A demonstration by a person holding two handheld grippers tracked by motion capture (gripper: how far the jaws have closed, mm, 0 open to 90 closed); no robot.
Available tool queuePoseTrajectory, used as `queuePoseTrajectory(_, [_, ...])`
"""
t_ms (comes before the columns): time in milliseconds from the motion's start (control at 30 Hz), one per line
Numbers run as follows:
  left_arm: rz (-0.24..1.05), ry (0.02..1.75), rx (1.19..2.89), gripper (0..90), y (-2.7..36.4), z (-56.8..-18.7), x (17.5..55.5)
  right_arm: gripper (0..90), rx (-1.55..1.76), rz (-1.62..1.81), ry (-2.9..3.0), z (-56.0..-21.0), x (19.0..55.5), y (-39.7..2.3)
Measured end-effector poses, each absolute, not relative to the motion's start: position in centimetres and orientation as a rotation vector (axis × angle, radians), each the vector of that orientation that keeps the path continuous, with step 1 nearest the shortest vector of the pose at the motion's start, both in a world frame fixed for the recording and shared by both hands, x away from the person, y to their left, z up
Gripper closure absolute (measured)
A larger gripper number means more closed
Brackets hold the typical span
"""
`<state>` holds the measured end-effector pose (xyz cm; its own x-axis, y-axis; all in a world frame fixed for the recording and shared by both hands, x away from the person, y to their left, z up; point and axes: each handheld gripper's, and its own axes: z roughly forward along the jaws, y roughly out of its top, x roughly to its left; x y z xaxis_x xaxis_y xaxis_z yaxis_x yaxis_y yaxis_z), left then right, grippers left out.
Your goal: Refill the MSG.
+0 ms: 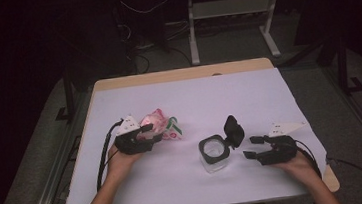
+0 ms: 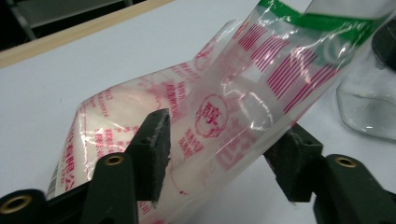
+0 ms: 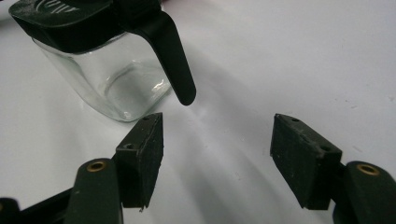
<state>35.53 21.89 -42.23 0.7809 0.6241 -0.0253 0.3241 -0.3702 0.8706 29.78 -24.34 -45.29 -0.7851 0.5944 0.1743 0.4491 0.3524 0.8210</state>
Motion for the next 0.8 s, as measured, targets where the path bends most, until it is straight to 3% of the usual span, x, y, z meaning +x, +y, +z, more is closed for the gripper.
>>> queuePoseTrajectory(133, [0.389, 0.730, 1.997, 44.6, 22.3, -42.6, 35.9, 34.3, 0.955, 1.414, 2.453, -45.3, 29.8, -24.4])
queuePoseTrajectory(533, [0.336, 0.720, 1.968, 75.4, 22.7, -42.5, 37.0, 34.3, 0.956, 1.410, 2.456, -45.4, 29.8, -24.3])
queuePoseTrajectory(733, [0.341, 0.717, 1.984, 78.6, 22.3, -42.8, 37.1, 34.3, 0.953, 1.408, 2.464, -45.4, 29.9, -24.3])
queuePoseTrajectory(800, [0.338, 0.712, 1.990, 83.5, 22.3, -42.7, 37.2, 34.3, 0.955, 1.409, 2.463, -45.4, 29.9, -24.3])
